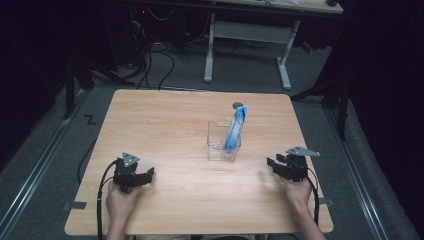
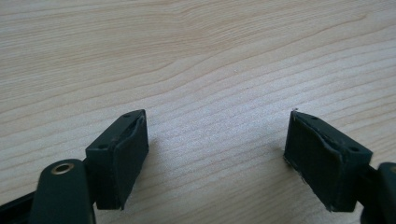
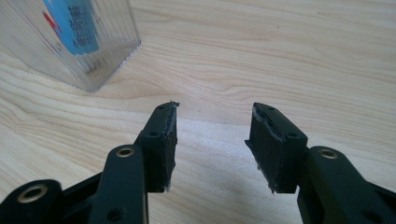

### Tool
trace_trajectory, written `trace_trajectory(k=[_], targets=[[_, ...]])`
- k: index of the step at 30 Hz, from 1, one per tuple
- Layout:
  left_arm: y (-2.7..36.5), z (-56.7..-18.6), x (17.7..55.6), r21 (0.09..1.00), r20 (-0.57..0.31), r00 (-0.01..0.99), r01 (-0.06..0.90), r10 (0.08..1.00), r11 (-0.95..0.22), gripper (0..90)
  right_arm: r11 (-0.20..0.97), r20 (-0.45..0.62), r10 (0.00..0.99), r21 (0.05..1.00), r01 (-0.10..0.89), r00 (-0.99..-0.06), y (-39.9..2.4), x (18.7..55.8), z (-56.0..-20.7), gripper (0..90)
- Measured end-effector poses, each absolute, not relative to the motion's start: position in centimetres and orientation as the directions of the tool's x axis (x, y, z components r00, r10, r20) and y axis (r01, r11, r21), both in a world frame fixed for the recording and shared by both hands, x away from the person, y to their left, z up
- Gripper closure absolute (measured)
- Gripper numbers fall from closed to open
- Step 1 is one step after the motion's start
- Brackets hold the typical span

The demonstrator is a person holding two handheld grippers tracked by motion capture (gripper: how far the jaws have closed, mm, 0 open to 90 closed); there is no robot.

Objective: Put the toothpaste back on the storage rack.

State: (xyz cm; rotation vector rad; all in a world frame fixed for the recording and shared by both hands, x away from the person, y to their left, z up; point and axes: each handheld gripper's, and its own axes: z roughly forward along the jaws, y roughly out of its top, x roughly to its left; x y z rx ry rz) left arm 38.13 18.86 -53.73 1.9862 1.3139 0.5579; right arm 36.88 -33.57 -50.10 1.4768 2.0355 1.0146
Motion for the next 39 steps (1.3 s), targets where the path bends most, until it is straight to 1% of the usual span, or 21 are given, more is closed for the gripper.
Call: trace_trajectory(k=[12,30,33,39], targets=[[18.9,-53.7,38.1,0.737,-0.017,0.398,0.625,0.917,-0.258,21.8,0.183,0.064,0.939,0.738,0.649,-0.337,-33.1,37.3,-51.9,48.9],[18.9,-53.7,38.1,0.737,-0.017,0.398,0.625,0.917,-0.257,21.8,0.222,0.012,0.941,0.732,0.644,-0.338,-32.0,37.9,-52.9,47.7],[18.9,-53.7,38.1,0.737,-0.017,0.398,0.625,0.917,-0.258,21.8,0.247,-0.019,0.939,0.734,0.632,-0.344,-31.8,37.9,-53.0,46.8],[18.9,-53.7,38.1,0.737,-0.017,0.398,0.625,0.917,-0.258,21.8,0.25,-0.019,0.938,0.731,0.635,-0.347,-31.7,37.9,-53.0,42.5]])
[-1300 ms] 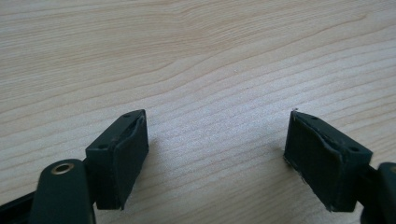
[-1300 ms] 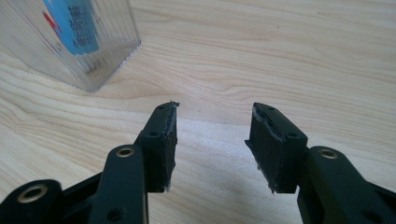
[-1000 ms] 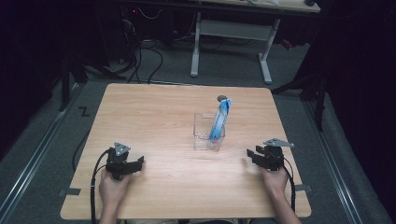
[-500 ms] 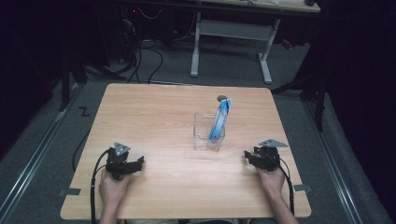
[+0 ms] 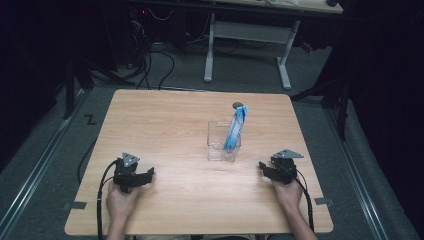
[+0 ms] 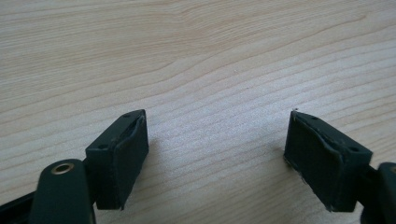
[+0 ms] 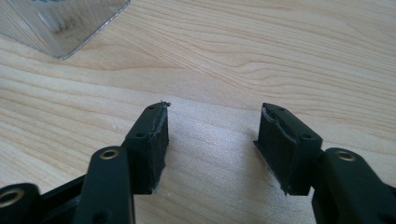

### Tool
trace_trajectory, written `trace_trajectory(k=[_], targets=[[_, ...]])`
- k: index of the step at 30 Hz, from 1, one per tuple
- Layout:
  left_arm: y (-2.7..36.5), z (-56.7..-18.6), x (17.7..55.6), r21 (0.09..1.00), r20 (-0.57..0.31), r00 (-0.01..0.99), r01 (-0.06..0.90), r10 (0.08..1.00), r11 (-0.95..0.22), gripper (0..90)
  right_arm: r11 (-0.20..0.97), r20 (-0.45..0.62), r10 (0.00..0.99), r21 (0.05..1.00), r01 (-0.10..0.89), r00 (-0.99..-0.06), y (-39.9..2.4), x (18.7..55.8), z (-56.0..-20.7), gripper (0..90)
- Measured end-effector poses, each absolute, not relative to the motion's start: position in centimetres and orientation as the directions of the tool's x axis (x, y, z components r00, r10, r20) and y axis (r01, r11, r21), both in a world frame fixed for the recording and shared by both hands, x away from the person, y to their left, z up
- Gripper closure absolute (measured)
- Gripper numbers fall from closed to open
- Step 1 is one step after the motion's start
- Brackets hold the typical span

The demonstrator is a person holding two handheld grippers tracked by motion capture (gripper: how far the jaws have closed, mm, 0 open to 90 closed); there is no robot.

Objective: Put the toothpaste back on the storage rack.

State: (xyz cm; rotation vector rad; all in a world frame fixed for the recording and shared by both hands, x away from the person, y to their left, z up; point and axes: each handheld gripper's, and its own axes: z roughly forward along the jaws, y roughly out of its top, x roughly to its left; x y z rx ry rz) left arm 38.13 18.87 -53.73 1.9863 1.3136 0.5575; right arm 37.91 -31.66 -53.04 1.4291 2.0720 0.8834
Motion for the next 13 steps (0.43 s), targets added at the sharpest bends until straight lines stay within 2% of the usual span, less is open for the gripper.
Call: trace_trajectory(k=[13], targets=[[18.86,-53.73,38.13,0.737,-0.017,0.398,0.625,0.917,-0.257,21.8,0.254,-0.018,0.936,0.73,0.635,-0.353,-31.63,37.92,-53.06,40.7]])
